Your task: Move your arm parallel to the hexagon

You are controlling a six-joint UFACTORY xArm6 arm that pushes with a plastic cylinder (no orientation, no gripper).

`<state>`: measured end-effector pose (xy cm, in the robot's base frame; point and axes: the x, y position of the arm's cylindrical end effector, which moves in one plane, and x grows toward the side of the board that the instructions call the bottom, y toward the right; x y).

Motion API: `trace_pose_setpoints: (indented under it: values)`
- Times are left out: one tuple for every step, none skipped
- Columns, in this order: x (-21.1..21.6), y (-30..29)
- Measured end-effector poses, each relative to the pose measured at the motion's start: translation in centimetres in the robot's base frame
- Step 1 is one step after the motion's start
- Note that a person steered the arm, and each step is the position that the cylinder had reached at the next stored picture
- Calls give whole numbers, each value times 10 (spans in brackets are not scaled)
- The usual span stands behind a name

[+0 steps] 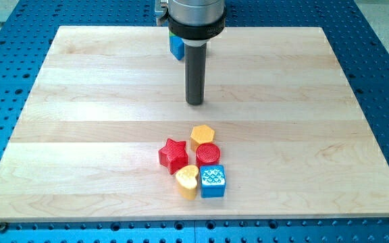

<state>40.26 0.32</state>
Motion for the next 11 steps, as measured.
trace_pose_setpoints:
  values:
    - [-6, -1]
    - [-23, 2]
    - [-20, 2]
    - [-26, 1]
    - [-26, 1]
    - [-48, -6]
    - [-78, 24]
    - [-64, 113]
    - [-7, 137]
    - [76, 160]
    - [127, 163]
